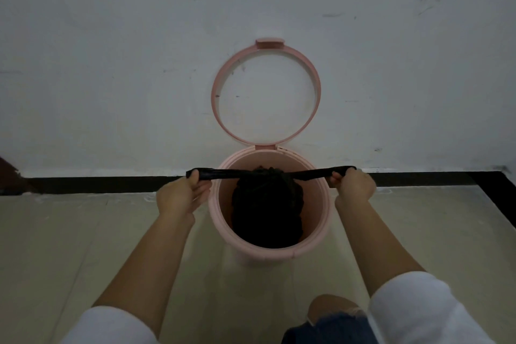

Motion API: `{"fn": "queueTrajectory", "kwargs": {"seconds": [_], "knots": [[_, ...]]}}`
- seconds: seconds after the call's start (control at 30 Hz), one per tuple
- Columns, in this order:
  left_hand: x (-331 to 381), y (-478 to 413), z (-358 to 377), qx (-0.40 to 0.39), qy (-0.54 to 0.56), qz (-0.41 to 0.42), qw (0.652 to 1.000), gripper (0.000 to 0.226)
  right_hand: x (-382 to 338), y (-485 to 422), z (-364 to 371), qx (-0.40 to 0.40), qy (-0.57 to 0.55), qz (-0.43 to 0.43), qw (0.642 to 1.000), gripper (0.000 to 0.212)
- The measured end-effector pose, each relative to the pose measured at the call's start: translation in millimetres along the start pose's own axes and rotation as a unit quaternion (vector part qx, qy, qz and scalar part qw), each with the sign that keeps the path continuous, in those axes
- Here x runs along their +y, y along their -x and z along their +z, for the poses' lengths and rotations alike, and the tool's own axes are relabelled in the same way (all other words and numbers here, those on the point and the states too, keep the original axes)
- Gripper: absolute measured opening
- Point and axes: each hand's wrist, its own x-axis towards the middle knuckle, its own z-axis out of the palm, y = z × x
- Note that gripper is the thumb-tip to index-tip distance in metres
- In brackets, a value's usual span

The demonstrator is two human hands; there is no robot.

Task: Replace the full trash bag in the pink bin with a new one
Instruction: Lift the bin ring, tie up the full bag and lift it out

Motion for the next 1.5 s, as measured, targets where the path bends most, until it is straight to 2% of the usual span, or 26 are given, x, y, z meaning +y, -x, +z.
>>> {"fn": "queueTrajectory", "kwargs": {"seconds": [0.07, 0.23, 0.33, 0.4, 0.6, 0.67, 0.77, 0.9, 1.0, 1.13, 1.27, 1.33, 1.4, 1.5], "knots": [[3, -2, -4, 0.001, 0.009, -0.002, 1.000, 0.011, -6, 0, -3, 0.028, -0.033, -0.003, 0.999, 0.012], [-3, -2, -10, 0.019, -0.004, -0.007, 1.000, 0.010, 3, -4, -24, 0.021, 0.018, 0.002, 1.000, 0.023], [-3, 2, -10, 0.008, -0.067, 0.048, 0.997, 0.017, 3, 1, -25, 0.021, 0.077, -0.101, 0.992, 0.009], [3, 9, -6, -0.022, -0.097, 0.100, 0.990, 0.016, 1, 5, -27, -0.034, 0.146, -0.187, 0.971, 0.011], [15, 45, 37, -0.134, -0.224, 0.204, 0.944, 0.008, -19, 54, -12, -0.183, 0.170, -0.298, 0.921, 0.017], [15, 57, 51, -0.168, -0.239, 0.217, 0.931, 0.006, -16, 72, -3, -0.244, 0.166, -0.274, 0.915, 0.022], [15, 63, 58, -0.195, -0.267, 0.225, 0.916, 0.011, -9, 92, 6, -0.318, 0.113, -0.190, 0.922, 0.019], [14, 66, 57, -0.190, -0.316, 0.277, 0.888, 0.009, 3, 106, 12, -0.356, 0.052, -0.095, 0.928, 0.012], [13, 68, 57, -0.181, -0.304, 0.288, 0.890, 0.011, 12, 111, 10, -0.382, 0.034, -0.049, 0.922, 0.017], [10, 66, 57, -0.171, -0.312, 0.280, 0.892, 0.014, 20, 121, 10, -0.389, 0.087, -0.106, 0.911, 0.026], [8, 62, 55, -0.174, -0.304, 0.260, 0.900, 0.009, 20, 123, 18, -0.334, 0.102, -0.144, 0.926, 0.014], [7, 57, 54, -0.148, -0.306, 0.265, 0.902, 0.018, 14, 118, 21, -0.310, 0.106, -0.153, 0.932, 0.014], [3, 48, 49, -0.125, -0.358, 0.279, 0.883, 0.027, 5, 111, 21, -0.303, 0.109, -0.157, 0.934, 0.021], [1, 32, 37, -0.119, -0.475, 0.268, 0.830, 0.039, -21, 104, 23, -0.283, 0.132, -0.172, 0.934, 0.025]]}}
